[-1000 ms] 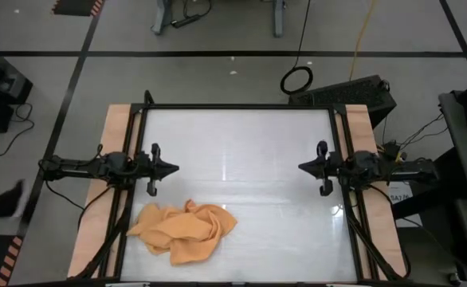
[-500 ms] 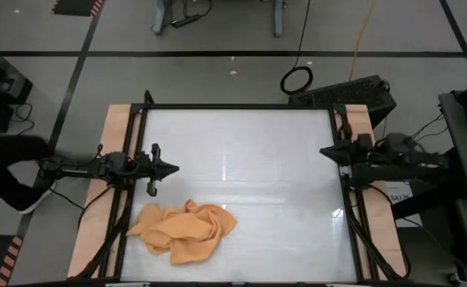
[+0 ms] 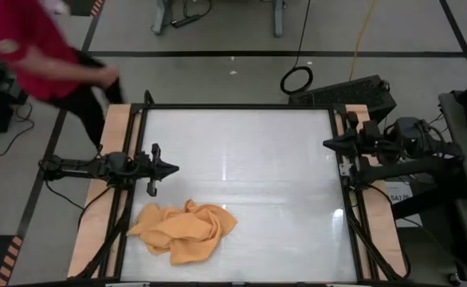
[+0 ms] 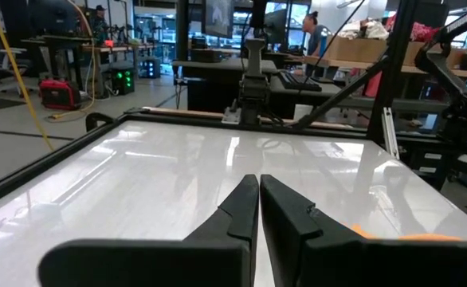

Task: Roll towel
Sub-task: Roll the yellow towel

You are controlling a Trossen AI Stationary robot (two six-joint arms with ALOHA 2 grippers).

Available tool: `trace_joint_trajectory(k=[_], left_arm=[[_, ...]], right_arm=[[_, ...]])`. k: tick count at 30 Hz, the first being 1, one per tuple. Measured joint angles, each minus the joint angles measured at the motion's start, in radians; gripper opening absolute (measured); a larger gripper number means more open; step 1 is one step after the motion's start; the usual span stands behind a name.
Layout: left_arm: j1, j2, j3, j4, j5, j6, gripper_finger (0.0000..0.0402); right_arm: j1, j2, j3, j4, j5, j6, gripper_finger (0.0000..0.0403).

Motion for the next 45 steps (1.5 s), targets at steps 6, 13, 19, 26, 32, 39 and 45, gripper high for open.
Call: trace_joint_trajectory(k=[6, 13, 19, 26, 32, 39, 45], left_arm=[[0.000, 0.007, 0.000, -0.001, 0.008, -0.036, 0.0022], [0.000, 0.016, 0.005, 0.067, -0.025, 0.027, 0.0022], [0.000, 0.044, 0.148, 0.034, -0.042, 0.073, 0.0022], [0.000, 0.252, 0.564, -0.290, -0.109, 0.130, 0.0022], [-0.012, 0.499, 0.878, -0.527, -0.052, 0.093, 0.0022], [-0.092, 0.674, 0.961, -0.687, -0.011, -0.072, 0.0022], [-0.187, 0.763, 0.893, -0.758, -0.033, -0.224, 0.0022]], right_arm=[[0.000, 0.062, 0.015, -0.022, 0.001, -0.030, 0.0000], [0.000, 0.098, 0.014, -0.080, 0.001, -0.042, 0.0000], [0.000, 0.110, -0.010, -0.065, 0.002, -0.033, 0.0000], [0.000, 0.110, -0.140, -0.007, 0.002, 0.029, 0.0000], [0.000, 0.115, -0.310, 0.147, 0.002, 0.089, 0.0000], [0.000, 0.160, -0.474, 0.389, 0.008, 0.213, 0.0000], [0.032, 0.311, -0.497, 0.503, 0.003, 0.247, 0.0000]])
